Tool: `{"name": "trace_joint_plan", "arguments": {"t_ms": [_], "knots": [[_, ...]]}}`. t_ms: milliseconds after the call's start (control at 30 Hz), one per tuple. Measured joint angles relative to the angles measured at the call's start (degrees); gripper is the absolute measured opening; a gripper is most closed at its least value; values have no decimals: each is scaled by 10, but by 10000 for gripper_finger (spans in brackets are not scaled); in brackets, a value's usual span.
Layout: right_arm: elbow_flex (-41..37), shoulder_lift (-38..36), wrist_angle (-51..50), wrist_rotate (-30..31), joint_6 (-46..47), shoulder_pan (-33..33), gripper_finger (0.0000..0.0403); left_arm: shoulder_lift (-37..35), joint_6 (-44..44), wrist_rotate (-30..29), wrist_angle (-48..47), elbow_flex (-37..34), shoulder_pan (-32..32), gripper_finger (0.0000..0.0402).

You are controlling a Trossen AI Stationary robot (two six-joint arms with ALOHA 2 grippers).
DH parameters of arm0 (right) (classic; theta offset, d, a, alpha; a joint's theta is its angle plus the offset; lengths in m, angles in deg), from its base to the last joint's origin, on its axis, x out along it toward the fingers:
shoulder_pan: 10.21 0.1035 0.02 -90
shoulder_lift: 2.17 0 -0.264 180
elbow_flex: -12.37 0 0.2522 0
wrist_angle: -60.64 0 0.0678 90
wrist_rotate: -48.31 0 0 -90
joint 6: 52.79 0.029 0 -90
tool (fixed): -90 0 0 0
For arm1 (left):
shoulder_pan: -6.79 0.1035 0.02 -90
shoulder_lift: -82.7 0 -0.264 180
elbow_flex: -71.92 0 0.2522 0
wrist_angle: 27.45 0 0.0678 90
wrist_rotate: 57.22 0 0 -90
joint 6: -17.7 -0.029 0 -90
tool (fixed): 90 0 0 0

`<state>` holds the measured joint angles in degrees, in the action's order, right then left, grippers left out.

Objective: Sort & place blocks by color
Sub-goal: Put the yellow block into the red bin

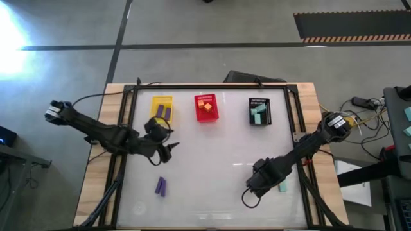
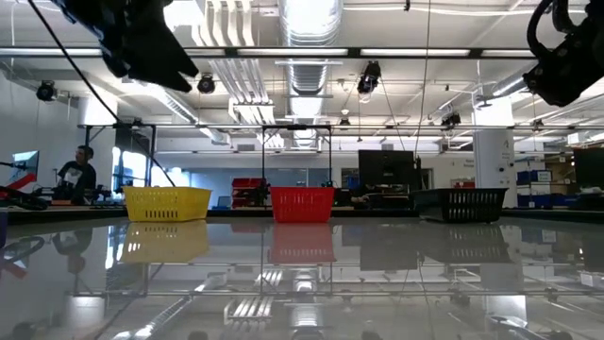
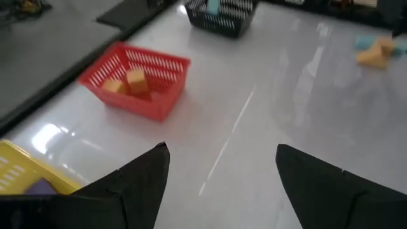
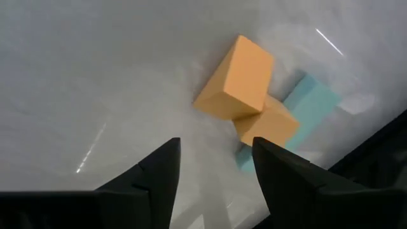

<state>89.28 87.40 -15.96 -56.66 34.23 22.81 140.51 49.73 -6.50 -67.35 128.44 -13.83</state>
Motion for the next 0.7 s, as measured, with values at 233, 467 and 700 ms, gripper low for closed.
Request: {"name": "trace_joint_plan", "arguments": {"t_ms": [233, 467, 700], "knots": [[-19, -31, -43, 1, 18, 4, 171, -36, -14, -18, 0, 0, 0, 272], [-58, -44, -13, 0, 58, 18, 167, -30, -14, -18, -1, 0, 0, 272], [-73, -43, 23, 0, 80, 26, 166, -27, -15, -18, -2, -1, 0, 272]]}}
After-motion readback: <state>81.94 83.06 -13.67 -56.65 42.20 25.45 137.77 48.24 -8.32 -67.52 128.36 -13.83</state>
